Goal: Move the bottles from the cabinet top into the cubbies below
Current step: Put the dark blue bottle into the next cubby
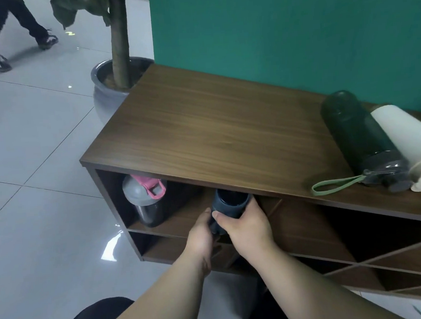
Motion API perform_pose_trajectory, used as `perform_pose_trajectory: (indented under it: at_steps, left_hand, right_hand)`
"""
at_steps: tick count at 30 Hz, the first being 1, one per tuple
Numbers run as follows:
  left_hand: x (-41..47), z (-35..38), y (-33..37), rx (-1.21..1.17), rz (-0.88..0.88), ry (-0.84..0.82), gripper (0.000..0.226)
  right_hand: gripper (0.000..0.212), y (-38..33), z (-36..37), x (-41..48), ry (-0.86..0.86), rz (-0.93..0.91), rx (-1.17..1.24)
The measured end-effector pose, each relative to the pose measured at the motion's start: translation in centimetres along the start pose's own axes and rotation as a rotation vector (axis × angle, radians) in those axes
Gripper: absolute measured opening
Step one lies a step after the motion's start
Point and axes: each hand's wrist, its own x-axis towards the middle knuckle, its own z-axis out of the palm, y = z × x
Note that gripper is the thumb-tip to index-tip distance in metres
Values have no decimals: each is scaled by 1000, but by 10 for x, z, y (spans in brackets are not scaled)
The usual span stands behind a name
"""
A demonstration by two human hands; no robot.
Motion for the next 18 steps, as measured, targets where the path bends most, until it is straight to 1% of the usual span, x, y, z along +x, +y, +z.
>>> perform_pose_trajectory:
  at_steps: [3, 4, 6, 9, 11, 14, 16, 18]
  left_hand:
    - [5, 2, 2, 4, 32, 17, 60]
    - [5, 2, 3, 7, 35, 28, 60]
    - [3, 3, 5, 14, 31, 47, 53]
    - [4, 1, 6, 14, 4, 33, 45]
    - [0, 1, 7, 32, 6, 9, 46]
    - [-1, -1, 7, 56, 14, 16, 48]
    - [-2, -2, 6, 64, 17, 30, 51]
    - [-3, -4, 4, 81, 14, 29, 55]
  right_hand:
    - [62, -1, 6, 8, 9, 29, 0]
    - [63, -2, 8, 9, 7, 48, 6]
    - [66, -3, 12, 11, 7, 75, 25]
    - [68, -2, 16, 14, -5, 89, 43]
    - [69, -2, 17, 15, -8, 94, 47]
    - [74, -4, 16, 14, -12, 101, 54]
    - [77, -4, 15, 13, -41, 117, 48]
    - [77, -6, 10, 7, -97, 142, 45]
